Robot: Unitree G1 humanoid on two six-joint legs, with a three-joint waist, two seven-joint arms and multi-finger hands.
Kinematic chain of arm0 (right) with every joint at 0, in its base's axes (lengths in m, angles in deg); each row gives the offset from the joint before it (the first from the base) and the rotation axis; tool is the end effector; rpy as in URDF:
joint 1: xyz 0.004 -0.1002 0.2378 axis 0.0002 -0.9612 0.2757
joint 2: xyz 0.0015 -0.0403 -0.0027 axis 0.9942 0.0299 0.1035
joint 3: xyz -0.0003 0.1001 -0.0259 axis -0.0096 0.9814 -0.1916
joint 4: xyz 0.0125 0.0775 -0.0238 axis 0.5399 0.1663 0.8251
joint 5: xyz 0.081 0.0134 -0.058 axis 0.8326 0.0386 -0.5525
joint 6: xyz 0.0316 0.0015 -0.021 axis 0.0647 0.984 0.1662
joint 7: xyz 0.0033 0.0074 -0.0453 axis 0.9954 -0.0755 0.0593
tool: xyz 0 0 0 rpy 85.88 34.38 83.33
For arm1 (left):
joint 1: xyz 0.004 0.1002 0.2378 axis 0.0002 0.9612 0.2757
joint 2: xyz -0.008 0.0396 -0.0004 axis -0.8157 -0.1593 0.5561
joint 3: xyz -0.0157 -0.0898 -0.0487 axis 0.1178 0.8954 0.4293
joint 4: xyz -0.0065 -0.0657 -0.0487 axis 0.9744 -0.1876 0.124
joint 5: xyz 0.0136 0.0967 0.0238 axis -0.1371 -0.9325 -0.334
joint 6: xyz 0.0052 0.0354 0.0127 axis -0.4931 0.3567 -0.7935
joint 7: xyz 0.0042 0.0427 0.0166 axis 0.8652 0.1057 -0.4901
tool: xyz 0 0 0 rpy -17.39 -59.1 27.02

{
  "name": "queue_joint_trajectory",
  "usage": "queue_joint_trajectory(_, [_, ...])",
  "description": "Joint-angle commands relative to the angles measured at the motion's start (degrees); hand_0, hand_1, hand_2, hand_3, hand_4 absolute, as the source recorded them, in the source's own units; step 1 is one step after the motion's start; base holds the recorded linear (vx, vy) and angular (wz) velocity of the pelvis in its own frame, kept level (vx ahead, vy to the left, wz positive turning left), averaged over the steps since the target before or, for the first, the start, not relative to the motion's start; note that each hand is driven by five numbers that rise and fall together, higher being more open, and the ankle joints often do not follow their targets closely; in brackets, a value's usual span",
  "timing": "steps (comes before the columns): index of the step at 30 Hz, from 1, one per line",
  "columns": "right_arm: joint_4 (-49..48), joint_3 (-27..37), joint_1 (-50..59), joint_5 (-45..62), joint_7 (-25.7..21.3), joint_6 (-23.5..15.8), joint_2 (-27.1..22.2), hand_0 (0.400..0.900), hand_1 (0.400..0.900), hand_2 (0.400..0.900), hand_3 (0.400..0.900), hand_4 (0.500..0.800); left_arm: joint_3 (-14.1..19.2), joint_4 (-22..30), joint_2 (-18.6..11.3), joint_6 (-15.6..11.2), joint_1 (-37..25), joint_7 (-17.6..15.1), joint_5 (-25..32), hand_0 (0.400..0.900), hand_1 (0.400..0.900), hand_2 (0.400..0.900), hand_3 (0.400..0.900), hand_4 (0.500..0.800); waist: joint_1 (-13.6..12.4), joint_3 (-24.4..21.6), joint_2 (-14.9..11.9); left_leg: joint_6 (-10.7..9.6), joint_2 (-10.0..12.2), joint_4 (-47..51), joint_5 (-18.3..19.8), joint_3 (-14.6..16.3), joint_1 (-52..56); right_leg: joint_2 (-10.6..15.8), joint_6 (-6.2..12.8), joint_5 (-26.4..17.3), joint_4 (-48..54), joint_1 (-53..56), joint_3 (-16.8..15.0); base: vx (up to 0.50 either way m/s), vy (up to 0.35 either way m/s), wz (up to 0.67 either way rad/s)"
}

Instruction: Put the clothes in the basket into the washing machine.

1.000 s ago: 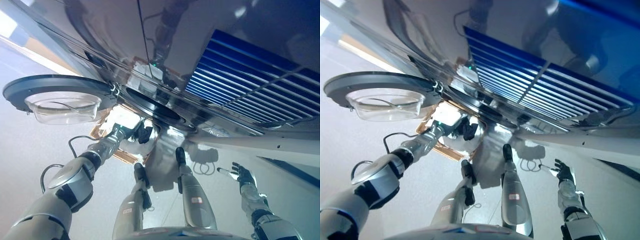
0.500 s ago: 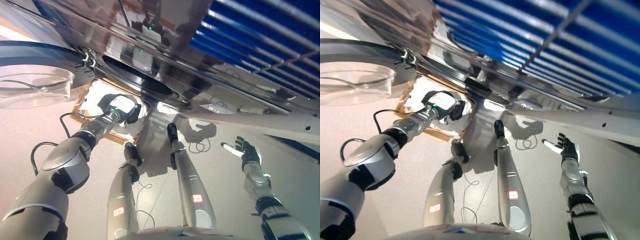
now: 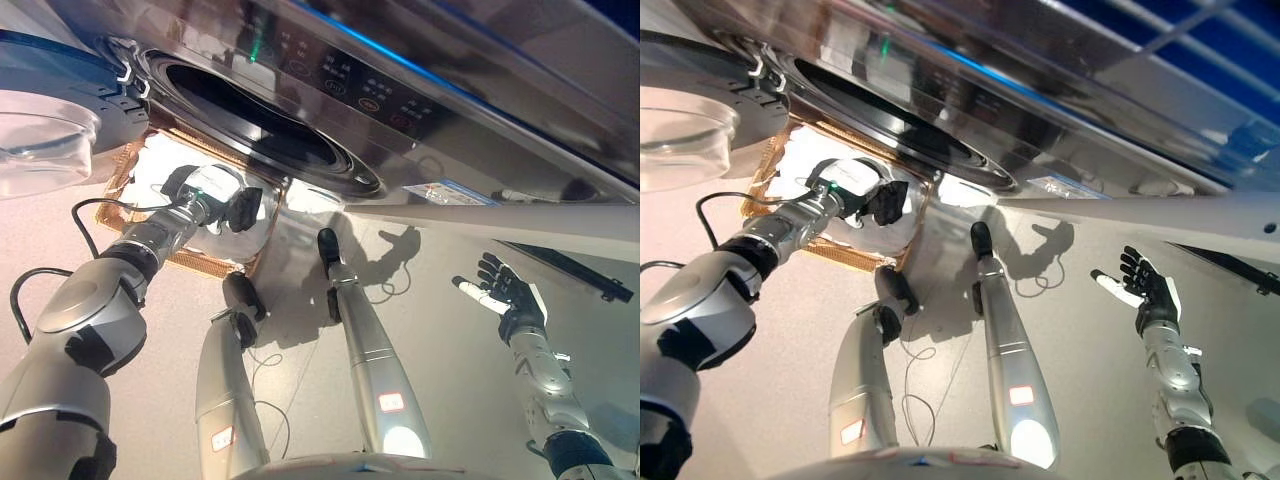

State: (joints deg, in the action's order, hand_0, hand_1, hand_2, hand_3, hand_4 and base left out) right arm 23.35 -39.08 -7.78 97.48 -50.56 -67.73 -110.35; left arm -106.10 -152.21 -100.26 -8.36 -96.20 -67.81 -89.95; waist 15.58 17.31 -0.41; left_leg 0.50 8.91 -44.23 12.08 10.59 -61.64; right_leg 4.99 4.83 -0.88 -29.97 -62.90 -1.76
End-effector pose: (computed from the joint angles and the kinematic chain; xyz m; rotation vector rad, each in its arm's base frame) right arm 0.1685 -0.2972 0.0004 -0.1193 0.2350 -0.3338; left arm 0.3422 0.2455 0.1245 2.0350 -0.0170 -0.3129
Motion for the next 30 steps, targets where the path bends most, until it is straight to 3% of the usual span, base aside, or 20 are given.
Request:
queue_joint_trajectory(1, [-1.9,3.6,-4.4,4.2,-1.1,-4.1,-4.7,0.900,0.900,0.900,0.900,0.800,1.9,-0.9,-2.2,0.6,-0.8,-2.0,0.4,0.900,0.900,0.900,0.900,0.800,0.4,-3.5,-0.3,-5.0,0.9,1.4,1.4,-2.9,1.1,0.1,2.60,1.0,1.2,-0.1,1.0,0.03,0.043,-0.11])
queue_joint_trajectory(7, [3.2,5.9,-2.9,7.6,-1.0,-4.7,-4.1,0.900,0.900,0.900,0.900,0.800,3.5,-1.6,-3.6,1.8,-1.3,-2.7,0.8,0.900,0.900,0.900,0.900,0.800,0.7,-3.8,-0.8,-4.0,0.5,-1.9,2.8,-3.3,-3.0,-0.5,2.36,1.6,-1.0,-3.7,0.6,0.05,0.027,-0.06])
queue_joint_trajectory(13, [5.5,7.1,-3.1,10.9,0.7,-5.3,-5.3,0.900,0.900,0.900,0.900,0.800,2.9,-2.4,-5.8,2.6,-1.6,-2.4,-0.1,0.900,0.900,0.900,0.900,0.800,1.7,-3.9,-1.4,-3.3,0.9,-5.2,4.6,-3.6,-6.2,-1.2,2.03,2.4,-3.5,-6.6,0.4,0.02,0.014,-0.08])
queue_joint_trajectory(14, [6.5,6.6,-2.5,11.0,0.5,-5.4,-4.9,0.900,0.900,0.900,0.900,0.800,3.4,-2.7,-5.7,2.7,-1.5,-2.7,0.3,0.710,0.710,0.710,0.710,0.686,1.6,-3.9,-1.5,-3.2,1.0,-5.2,4.5,-3.6,-6.5,-1.2,2.00,2.3,-3.3,-6.7,0.4,0.05,-0.001,-0.08])
queue_joint_trajectory(15, [7.3,6.6,-2.1,11.3,0.4,-5.3,-4.6,0.900,0.900,0.900,0.900,0.800,3.9,-2.9,-5.5,2.8,-1.2,-2.9,0.4,0.710,0.710,0.710,0.710,0.686,1.6,-3.8,-1.5,-3.2,0.9,-5.2,4.4,-3.7,-6.6,-1.2,1.94,2.2,-3.2,-6.8,0.4,0.00,0.000,0.00])
queue_joint_trajectory(16, [7.3,6.5,-2.0,11.4,0.4,-5.4,-4.6,0.900,0.900,0.900,0.900,0.800,3.9,-2.9,-5.5,2.8,-1.2,-2.9,0.4,0.429,0.429,0.429,0.429,0.518,1.6,-3.8,-1.5,-3.2,0.9,-5.1,4.4,-3.7,-6.6,-1.2,1.94,2.2,-3.2,-6.8,0.4,0.00,0.000,0.00])
queue_joint_trajectory(17, [7.5,6.5,-1.7,11.8,0.6,-5.4,-4.3,0.900,0.900,0.900,0.900,0.800,4.7,-2.9,-5.2,2.9,-0.9,-3.3,0.8,0.400,0.400,0.400,0.400,0.500,1.6,-3.7,-1.6,-3.2,0.7,-5.1,4.2,-3.8,-6.9,-1.2,1.80,2.1,-3.0,-6.8,0.6,0.00,0.000,0.00])
queue_joint_trajectory(26, [9.8,6.4,0.2,12.0,-0.1,-6.5,-3.0,0.900,0.900,0.900,0.900,0.800,5.0,-4.3,-3.0,2.9,-1.5,-4.0,1.4,0.400,0.400,0.400,0.400,0.500,2.0,-5.7,-1.4,-3.8,0.7,-2.3,2.6,-5.1,-6.9,-1.8,1.35,1.0,-0.7,-7.2,1.3,0.00,0.000,0.00])
queue_joint_trajectory(30, [11.8,5.1,0.9,8.6,-2.1,-7.4,-1.5,0.900,0.900,0.900,0.900,0.800,8.5,-2.5,-1.8,3.1,0.2,-5.5,2.8,0.400,0.400,0.400,0.400,0.500,1.5,-6.1,-1.0,-4.4,0.5,0.4,1.1,-5.8,-5.4,-1.5,1.27,-0.1,1.9,-5.3,1.9,-0.01,-0.022,0.08])
